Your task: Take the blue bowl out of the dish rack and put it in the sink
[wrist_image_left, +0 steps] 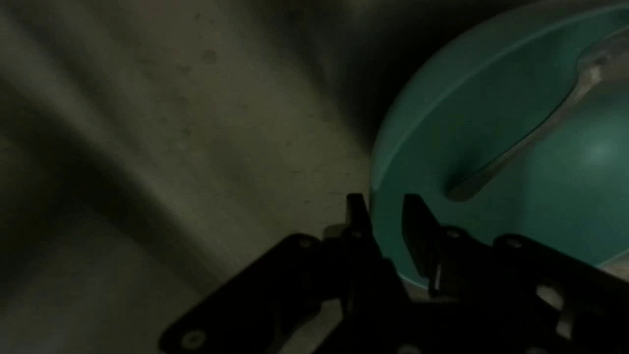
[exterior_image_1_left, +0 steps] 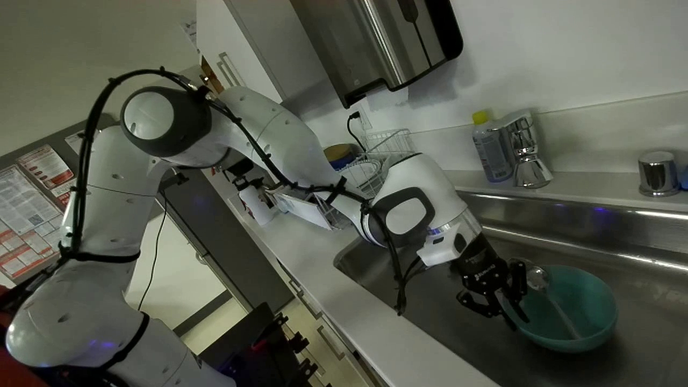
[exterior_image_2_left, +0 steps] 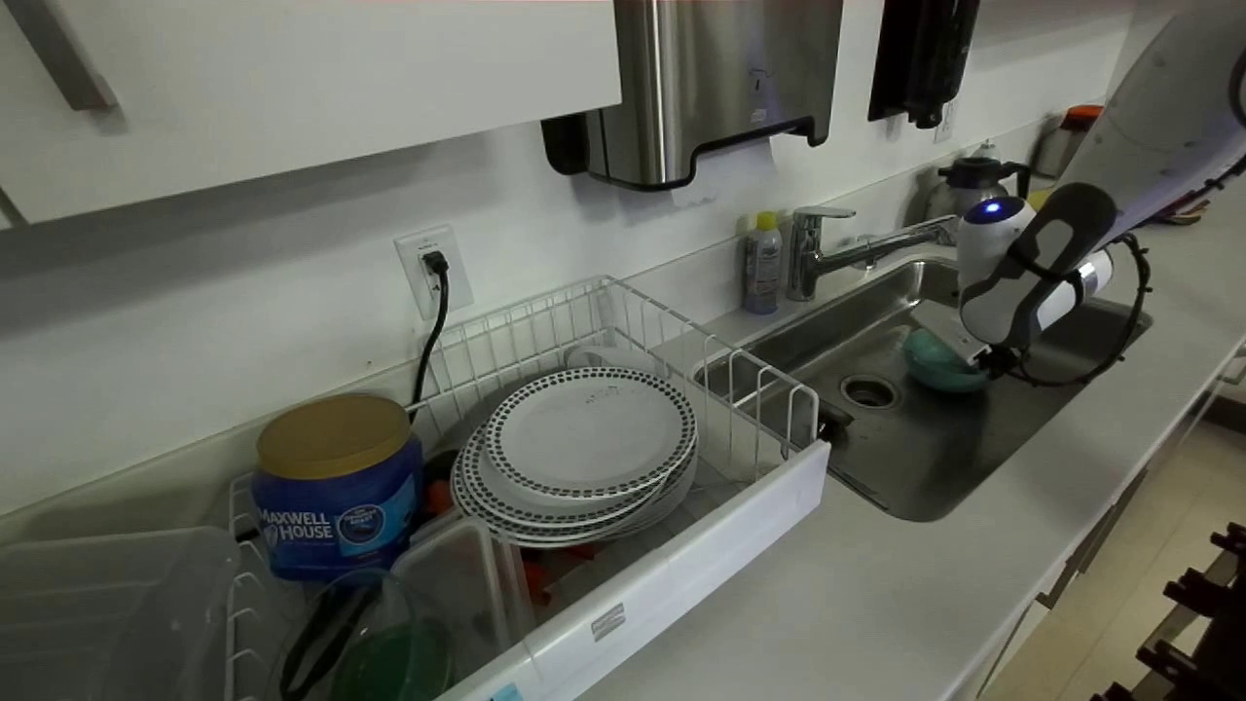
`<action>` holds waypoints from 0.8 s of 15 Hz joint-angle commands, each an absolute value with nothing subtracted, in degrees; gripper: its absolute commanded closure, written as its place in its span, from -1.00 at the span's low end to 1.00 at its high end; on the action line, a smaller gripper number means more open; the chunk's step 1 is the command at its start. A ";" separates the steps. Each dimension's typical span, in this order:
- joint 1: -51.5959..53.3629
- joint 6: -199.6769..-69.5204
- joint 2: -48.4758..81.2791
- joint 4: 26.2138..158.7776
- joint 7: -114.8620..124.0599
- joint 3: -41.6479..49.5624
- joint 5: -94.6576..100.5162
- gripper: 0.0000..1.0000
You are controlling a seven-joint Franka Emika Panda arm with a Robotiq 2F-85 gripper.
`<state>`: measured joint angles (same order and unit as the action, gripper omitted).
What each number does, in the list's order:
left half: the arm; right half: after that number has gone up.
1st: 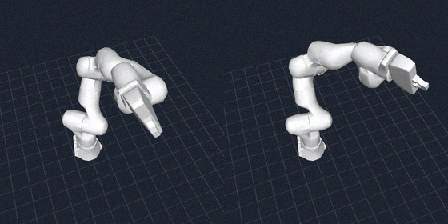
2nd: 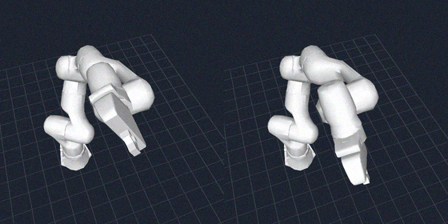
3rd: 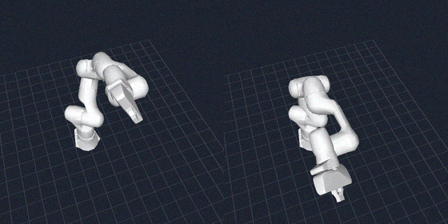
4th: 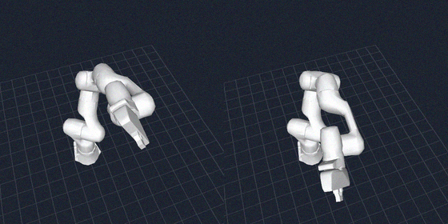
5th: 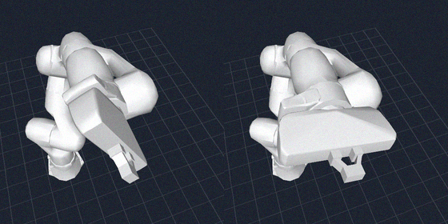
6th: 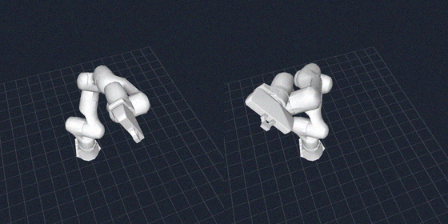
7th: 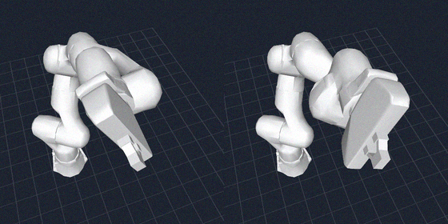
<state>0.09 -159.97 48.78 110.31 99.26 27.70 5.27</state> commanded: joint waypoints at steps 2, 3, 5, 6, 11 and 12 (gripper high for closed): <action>3.72 -157.23 40.94 117.96 98.22 31.74 5.09 -0.29; 4.41 -157.18 39.07 119.89 97.71 32.41 5.63 -0.43; 6.88 -157.28 35.89 123.38 97.85 34.44 6.84 -0.73; 8.31 -157.21 34.20 125.17 97.86 35.62 7.74 -0.90; 13.35 -157.26 22.89 135.30 90.91 38.34 15.86 -1.00; 14.26 -156.87 21.21 136.64 89.67 38.90 18.09 -1.00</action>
<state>11.38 -159.05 30.25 129.57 94.27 37.11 12.90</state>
